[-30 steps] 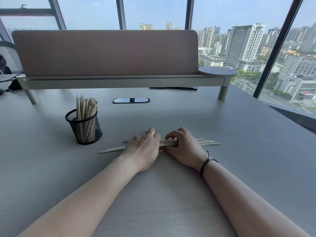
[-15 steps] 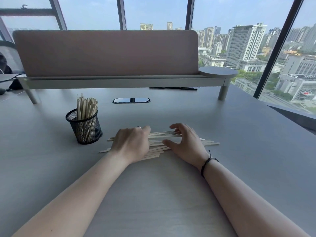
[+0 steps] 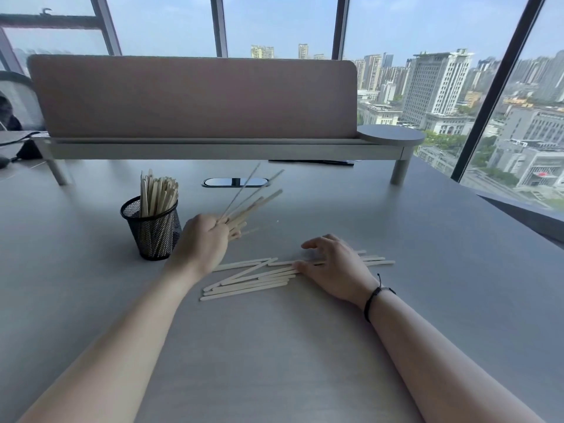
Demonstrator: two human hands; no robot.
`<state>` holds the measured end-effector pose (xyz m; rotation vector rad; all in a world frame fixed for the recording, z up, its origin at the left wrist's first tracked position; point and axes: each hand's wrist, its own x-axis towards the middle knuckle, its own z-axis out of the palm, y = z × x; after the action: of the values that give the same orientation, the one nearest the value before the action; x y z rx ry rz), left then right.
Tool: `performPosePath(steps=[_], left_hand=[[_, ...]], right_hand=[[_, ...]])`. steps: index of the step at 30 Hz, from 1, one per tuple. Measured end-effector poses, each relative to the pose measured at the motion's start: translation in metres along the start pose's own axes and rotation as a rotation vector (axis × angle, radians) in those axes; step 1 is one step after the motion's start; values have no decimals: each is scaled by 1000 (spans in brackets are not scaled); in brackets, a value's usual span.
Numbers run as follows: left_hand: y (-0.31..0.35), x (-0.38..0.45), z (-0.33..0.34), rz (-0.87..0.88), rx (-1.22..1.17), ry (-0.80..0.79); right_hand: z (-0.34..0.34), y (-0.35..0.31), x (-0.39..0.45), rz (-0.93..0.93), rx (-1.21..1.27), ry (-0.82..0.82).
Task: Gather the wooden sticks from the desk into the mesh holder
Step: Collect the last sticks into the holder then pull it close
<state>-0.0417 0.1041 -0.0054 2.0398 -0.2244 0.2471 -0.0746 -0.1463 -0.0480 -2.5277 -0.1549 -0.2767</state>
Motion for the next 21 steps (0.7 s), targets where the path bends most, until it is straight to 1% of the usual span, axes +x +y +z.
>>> performPosePath(steps=[2,5,7,11,14,15,16,19,21], left_hand=[[2,1,0,-89,-226,24],[6,-2,-1,-143,-499,19],[8,-3,2,-182,-634,7],[11,-3,13,-245,-727,-5],[11,-6,17,-229,-695,-29],[12,-8,17,-221,-663,-37],[13,-10,18,-213,-622,-50],[19,-16,19,-195,-512,-112],[22,-19,21,-175,-511,-190]], right_hand=[[1,-2,-1,-28,-58,-53],[4,-7,-3,-56,-145,-96],[5,-12,-6,-70,-181,-111],[11,-32,-10,-156,-196,-71],[20,-52,-9,-263,-151,-18],[22,-60,-7,-253,-68,0],[23,-66,-2,-203,79,12],[16,-93,15,15,745,24],[4,-111,28,101,1055,38]])
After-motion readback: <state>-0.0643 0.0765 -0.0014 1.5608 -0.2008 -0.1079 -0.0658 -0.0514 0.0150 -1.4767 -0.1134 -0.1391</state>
